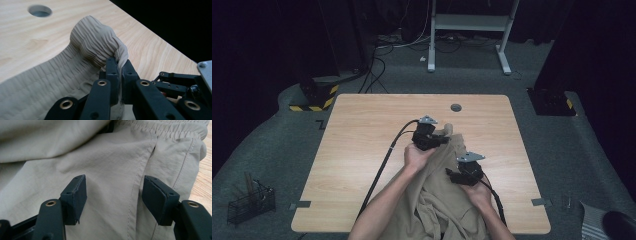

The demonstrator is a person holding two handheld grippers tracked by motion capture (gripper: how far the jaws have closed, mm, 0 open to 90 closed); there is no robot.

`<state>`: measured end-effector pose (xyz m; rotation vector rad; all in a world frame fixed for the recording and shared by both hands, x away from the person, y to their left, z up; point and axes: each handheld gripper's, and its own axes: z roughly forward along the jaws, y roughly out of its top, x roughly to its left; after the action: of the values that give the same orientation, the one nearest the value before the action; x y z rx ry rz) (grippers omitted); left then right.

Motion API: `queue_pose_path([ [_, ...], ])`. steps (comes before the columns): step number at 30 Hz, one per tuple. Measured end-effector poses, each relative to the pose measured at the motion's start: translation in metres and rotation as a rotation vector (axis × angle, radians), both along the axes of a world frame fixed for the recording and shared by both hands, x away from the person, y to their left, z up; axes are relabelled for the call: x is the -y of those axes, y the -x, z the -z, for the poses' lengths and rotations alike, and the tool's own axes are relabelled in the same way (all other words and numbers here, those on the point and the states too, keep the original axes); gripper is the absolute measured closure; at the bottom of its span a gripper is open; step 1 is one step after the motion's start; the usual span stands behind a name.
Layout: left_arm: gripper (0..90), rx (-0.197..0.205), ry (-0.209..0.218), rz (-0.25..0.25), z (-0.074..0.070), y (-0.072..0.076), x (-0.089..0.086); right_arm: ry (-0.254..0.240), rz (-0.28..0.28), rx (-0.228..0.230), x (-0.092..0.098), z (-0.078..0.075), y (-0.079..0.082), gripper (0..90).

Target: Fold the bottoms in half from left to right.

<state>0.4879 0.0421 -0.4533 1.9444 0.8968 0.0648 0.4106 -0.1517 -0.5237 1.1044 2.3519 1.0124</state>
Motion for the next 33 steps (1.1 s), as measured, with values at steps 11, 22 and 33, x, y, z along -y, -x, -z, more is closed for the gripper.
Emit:
queue_pose_path([
  [11,84.8,-0.045,-0.025,0.017,0.030,-0.006,0.026,0.002,0.006,0.002,0.000,0.000,0.000,36.5],
  [22,57.7,-0.048,-0.063,0.015,0.037,-0.002,0.028,0.002,0.009,0.001,-0.001,0.000,0.001,36.3],
  [33,36.4,0.009,-0.004,0.002,0.000,0.025,-0.019,0.000,0.015,0.000,-0.001,0.000,0.001,36.3],
])
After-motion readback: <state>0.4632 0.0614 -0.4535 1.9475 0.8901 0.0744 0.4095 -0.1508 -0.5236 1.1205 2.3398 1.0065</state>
